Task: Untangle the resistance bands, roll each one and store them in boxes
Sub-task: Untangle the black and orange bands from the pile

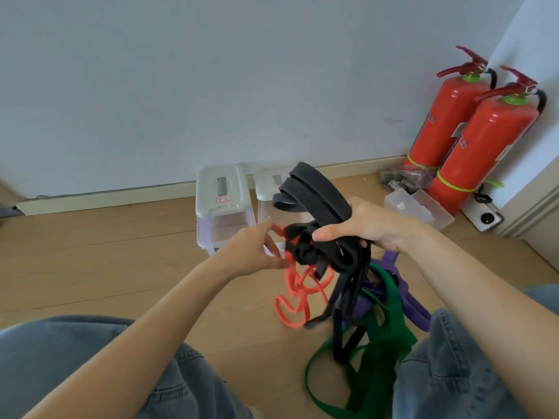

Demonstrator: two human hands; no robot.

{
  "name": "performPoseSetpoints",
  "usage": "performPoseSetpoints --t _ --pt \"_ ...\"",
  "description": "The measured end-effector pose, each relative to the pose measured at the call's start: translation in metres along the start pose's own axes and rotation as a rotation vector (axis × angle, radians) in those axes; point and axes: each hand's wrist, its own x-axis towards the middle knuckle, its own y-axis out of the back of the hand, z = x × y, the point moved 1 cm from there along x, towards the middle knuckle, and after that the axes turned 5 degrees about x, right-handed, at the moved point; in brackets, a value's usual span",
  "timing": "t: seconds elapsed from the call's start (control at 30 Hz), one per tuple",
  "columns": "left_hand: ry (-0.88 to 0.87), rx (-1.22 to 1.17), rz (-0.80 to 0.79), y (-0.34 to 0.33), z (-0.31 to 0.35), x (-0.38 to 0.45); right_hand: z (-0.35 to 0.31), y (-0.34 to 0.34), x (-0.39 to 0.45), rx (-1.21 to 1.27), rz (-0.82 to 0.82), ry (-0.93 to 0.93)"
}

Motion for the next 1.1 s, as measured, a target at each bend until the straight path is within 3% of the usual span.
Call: performPoseSetpoints --t 0.1,0.17,0.3,0.43,0.53,0.63,0.73,0.87,0.97,1.0,1.1 --pt "-0.096 -0.052 0.065 -0.003 0.003 0.003 0.001 0.005 -0.001 0.026 -0.027 0.027" --pt "-0.066 -0.171 0.095 -0.002 0.004 0.004 0.001 0.008 -0.003 0.067 -0.044 0.051" --pt "-0.023 -0.461 -0.042 -0.004 0.007 0.001 0.003 0.011 -0.004 0.201 -0.051 0.086" --pt "-0.131 -0.408 -0.035 -0.015 0.014 0.001 0.001 0.011 -0.006 0.338 -0.109 0.107" --pt "-0.111 -0.285 0.011 -0.004 0.012 -0.001 0.000 0.021 -0.008 0.284 -0.089 0.057" --pt "-0.066 -0.338 0.093 0.019 0.005 -0.005 0.011 0.026 -0.004 0.028 0.041 -0.112" --pt "-0.132 -0.411 0.136 0.030 0.016 -0.011 0.024 0.015 0.002 -0.161 0.085 -0.240" --pt "-0.258 -0.731 0.053 0.034 0.034 -0.018 0.027 0.006 0.006 -0.048 0.072 -0.208" --pt "-0.316 -0.902 0.158 0.051 0.029 -0.018 0.026 0.011 0.007 0.086 0.095 -0.177" --pt "-0.290 -0.845 0.252 0.057 0.024 -0.015 0.027 0.014 0.007 0.152 0.122 -0.181" --pt "-0.110 -0.375 0.514 0.065 0.004 -0.009 0.029 0.019 0.006 0.270 0.183 -0.224"
